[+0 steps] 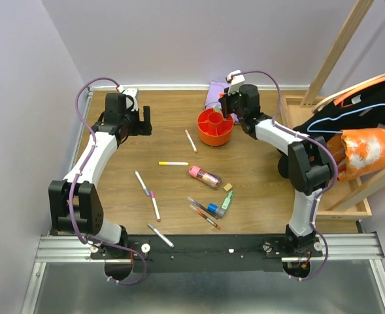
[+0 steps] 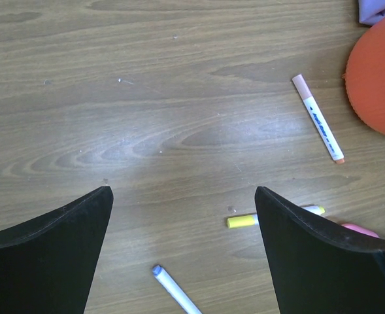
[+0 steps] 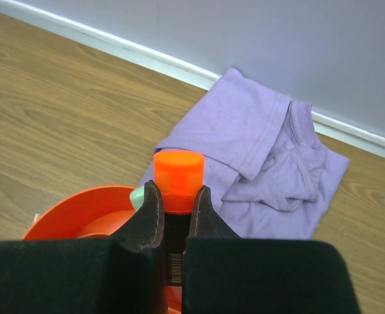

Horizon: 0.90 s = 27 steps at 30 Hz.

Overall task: Sort the stationery into containers
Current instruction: Place the pen in the storage box.

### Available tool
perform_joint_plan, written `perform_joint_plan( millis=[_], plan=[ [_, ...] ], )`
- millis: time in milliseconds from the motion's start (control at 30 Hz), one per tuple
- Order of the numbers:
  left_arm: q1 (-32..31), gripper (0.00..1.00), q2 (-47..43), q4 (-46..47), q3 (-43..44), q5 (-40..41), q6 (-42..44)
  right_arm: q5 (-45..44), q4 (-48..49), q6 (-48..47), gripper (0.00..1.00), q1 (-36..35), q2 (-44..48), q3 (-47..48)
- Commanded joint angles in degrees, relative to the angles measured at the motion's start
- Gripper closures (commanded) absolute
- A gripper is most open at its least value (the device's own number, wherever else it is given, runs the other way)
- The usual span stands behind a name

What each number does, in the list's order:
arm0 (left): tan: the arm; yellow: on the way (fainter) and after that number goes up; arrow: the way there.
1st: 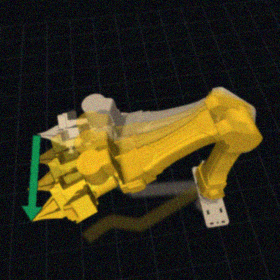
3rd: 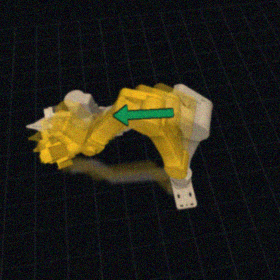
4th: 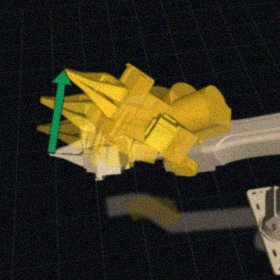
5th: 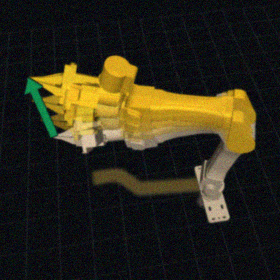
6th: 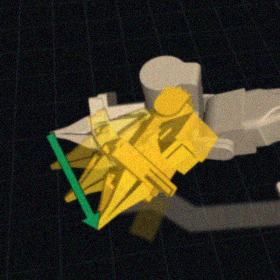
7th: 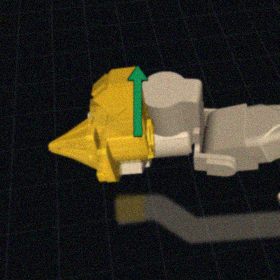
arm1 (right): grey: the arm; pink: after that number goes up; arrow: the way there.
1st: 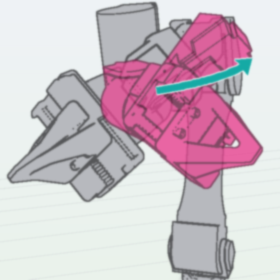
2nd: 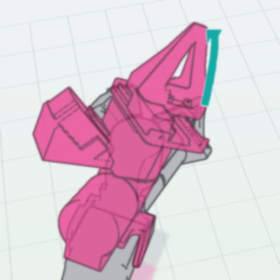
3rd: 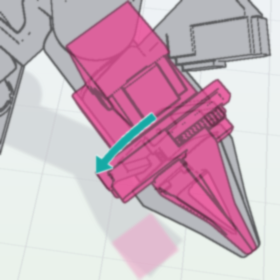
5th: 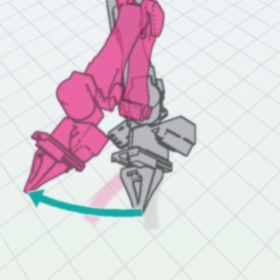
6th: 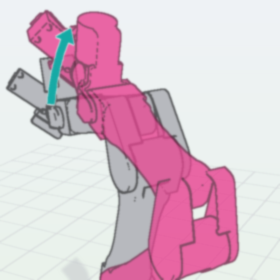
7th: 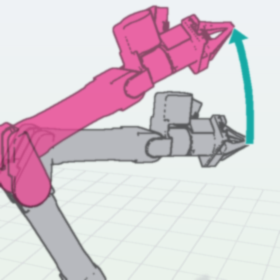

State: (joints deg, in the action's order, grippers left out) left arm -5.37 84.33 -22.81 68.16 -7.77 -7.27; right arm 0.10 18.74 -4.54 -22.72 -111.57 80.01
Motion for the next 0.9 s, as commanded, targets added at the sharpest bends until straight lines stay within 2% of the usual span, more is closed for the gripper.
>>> perform_joint_plan(
  millis=[0, 467, 567, 667, 700, 767, 800, 867],
  plan=[
    [-0.17, 0.01, 0.30, 0.22, 1.97, 0.03, 1.12, -0.45, 0.51, -0.47, 0.99, 0.31, -1.28, 1.38],
    [-0.17, 0.01, -0.05, 1.19, 1.01, 0.21, 1.03, 3.68, -3.62, -0.03, 0.99, 0.31, 2.41, -2.75],
    [-0.26, 0.01, -0.49, 1.36, 0.57, -0.05, 1.03, 3.68, -4.32, -0.30, 0.94, 0.31, 3.37, -4.07],
    [-0.26, 0.01, -1.10, 1.27, 0.31, -0.05, 1.03, 3.59, -4.94, -0.48, 0.87, 0.31, 4.34, -5.12],
    [-0.26, 0.01, -1.28, 1.19, 0.22, -0.05, 1.11, 3.59, -4.86, -0.56, 0.78, 0.31, 5.39, -5.47],
    [-0.26, 0.01, -1.89, 1.36, -0.22, -0.05, 1.03, 3.07, -4.94, -0.56, 0.68, 0.31, 6.36, -6.61],
    [-0.26, 0.01, -1.98, 1.36, -0.40, -0.14, 0.94, 2.98, -5.12, -0.56, 0.59, 0.31, 7.32, -6.79],
    [-0.26, 0.01, -2.42, 1.54, -0.83, -0.40, 0.94, 2.45, -5.82, -0.39, 0.52, 0.31, 8.20, -7.15]
  ],
)
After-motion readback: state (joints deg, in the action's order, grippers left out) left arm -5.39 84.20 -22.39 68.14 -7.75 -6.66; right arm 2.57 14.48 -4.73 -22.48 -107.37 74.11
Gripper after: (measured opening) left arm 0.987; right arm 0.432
